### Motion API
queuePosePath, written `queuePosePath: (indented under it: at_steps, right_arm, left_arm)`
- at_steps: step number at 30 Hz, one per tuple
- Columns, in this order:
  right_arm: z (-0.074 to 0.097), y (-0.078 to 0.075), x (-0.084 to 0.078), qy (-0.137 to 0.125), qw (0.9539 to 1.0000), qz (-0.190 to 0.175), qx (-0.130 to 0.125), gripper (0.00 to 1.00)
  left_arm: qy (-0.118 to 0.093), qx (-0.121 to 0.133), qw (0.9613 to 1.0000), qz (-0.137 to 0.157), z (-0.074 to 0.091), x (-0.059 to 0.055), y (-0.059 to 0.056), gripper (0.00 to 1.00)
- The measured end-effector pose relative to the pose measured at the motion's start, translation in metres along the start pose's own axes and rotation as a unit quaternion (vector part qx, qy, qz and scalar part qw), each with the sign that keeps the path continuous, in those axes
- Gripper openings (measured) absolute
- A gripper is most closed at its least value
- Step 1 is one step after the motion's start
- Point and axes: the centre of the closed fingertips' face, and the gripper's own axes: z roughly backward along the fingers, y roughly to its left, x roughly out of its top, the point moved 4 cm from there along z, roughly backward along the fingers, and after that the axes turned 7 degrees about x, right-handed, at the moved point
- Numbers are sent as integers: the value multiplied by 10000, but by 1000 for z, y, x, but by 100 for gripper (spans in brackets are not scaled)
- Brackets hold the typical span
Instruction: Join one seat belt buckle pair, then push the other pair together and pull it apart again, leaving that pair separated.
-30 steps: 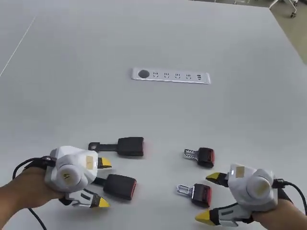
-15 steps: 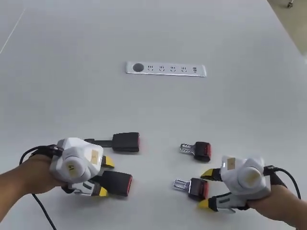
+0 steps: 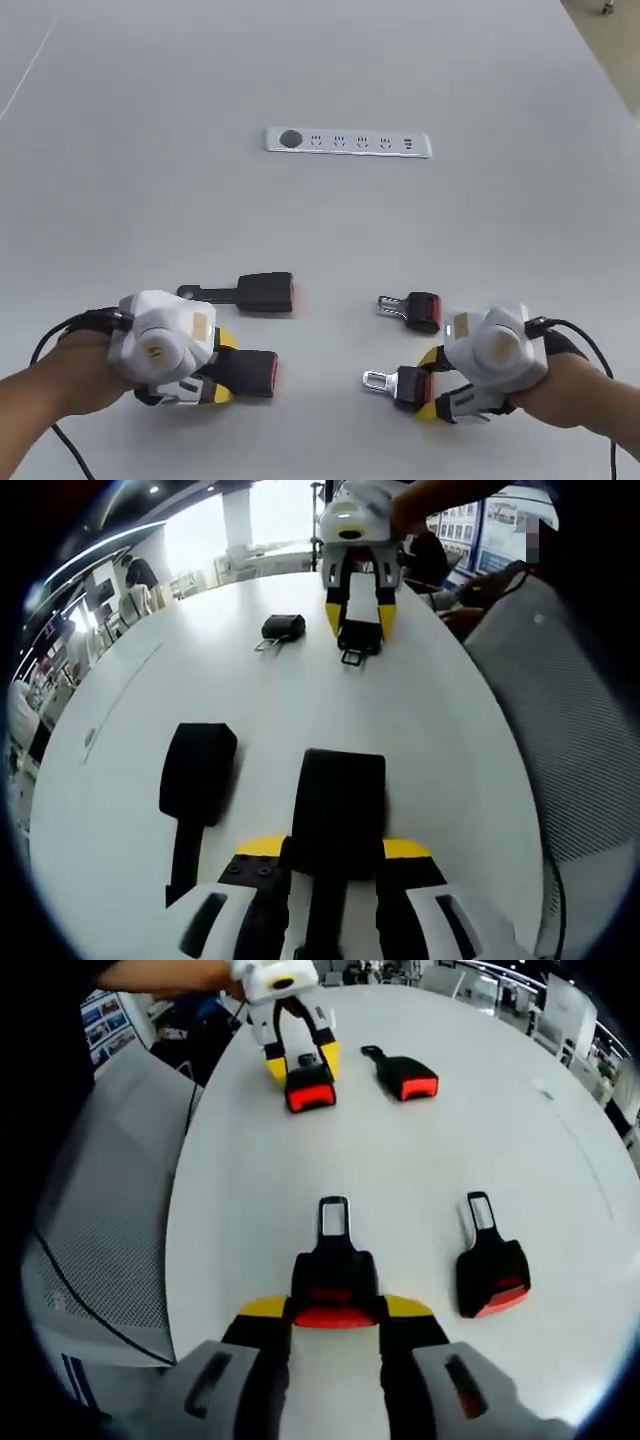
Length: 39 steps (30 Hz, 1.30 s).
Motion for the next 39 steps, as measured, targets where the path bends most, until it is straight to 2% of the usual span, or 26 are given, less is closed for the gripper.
queuePosePath:
  at_steps: [3,6,9,14,16,22,27,39]
  right_arm:
    - [0,-1,1,160,9998,93,76,34]
    - [-2,0,5,315,9993,197,61,34]
    - [-5,0,11,342,9990,275,34,34]
    - [-13,1,27,177,9994,286,20,34]
    - [-17,2,35,183,9987,483,-5,34]
    - [-28,3,57,12,9984,559,42,34]
    - [-33,2,69,-66,9981,601,71,34]
    - [-45,2,99,-468,9964,684,172,34]
  left_arm:
    - [70,-47,9999,94,0,0,2,34]
    - [178,-89,9998,-15,-1,2,1,34]
    - [201,-69,9998,50,-1,1,1,34]
    - [185,-51,9996,190,-2,0,2,34]
    - [255,-43,9996,134,-3,1,1,34]
    - [307,-34,9994,163,-3,1,1,34]
    - [290,-27,9994,189,-3,1,1,34]
    - [353,-59,9992,149,-3,0,1,34]
